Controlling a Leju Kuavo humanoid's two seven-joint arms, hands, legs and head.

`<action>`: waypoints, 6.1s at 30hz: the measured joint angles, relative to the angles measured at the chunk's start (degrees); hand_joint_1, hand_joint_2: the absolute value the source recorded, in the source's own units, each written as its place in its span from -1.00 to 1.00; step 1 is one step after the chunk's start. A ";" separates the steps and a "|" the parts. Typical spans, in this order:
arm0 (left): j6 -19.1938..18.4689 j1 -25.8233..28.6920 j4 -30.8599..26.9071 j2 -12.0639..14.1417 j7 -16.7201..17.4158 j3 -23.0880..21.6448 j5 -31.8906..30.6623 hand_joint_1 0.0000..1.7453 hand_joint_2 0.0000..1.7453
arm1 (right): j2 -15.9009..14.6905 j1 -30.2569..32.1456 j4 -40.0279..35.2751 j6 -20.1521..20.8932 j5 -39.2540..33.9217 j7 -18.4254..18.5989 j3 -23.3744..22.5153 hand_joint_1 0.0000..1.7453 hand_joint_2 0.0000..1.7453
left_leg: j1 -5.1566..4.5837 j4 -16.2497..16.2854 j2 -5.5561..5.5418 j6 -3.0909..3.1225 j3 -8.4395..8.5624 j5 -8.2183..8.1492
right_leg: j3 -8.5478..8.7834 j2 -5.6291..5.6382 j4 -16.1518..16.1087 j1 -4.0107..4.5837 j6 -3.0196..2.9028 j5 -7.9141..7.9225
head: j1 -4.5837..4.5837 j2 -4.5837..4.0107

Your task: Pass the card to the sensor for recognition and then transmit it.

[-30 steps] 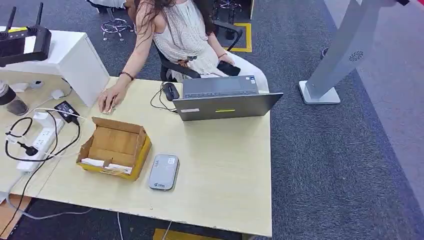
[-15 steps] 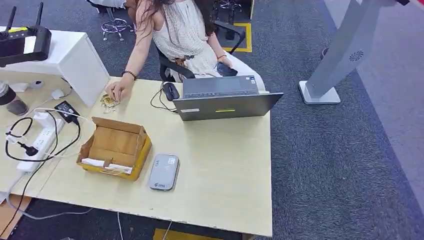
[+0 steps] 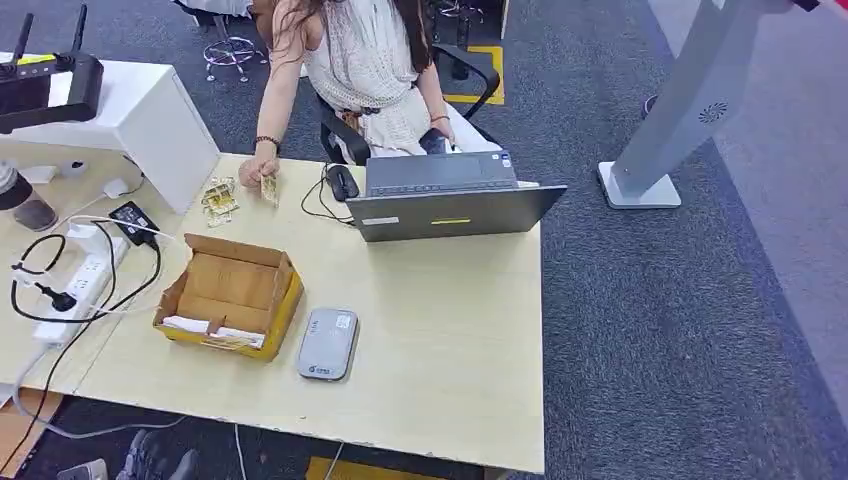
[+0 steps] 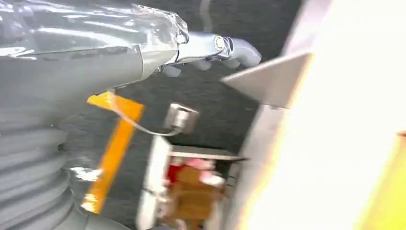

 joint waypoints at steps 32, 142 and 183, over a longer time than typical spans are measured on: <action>1.17 5.71 -42.99 -7.98 -8.26 -8.92 -0.79 -1.00 1.00 | 3.95 -3.51 -0.72 1.92 9.51 -7.65 -18.97 -1.00 1.00 | 0.00 0.01 0.01 0.02 0.05 0.02 | -0.08 0.01 0.00 0.00 0.00 0.00 | 0.00 0.00; 34.28 -15.80 -20.84 1.31 36.31 -60.72 -80.24 1.00 1.00 | 1.55 -8.59 9.60 -4.42 10.58 -1.77 -5.15 -1.00 1.00 | -0.03 0.13 0.01 0.05 -0.03 0.09 | -0.02 0.07 0.02 -0.03 0.05 0.12 | 0.00 0.00; 24.81 -17.09 -7.23 -0.54 40.37 -60.39 -79.65 1.00 1.00 | 1.55 -8.51 9.68 -6.27 7.58 1.01 -1.33 -1.00 1.00 | -0.03 0.13 -0.01 0.08 -0.04 0.12 | -0.01 0.05 0.03 -0.02 0.05 0.13 | 0.02 0.00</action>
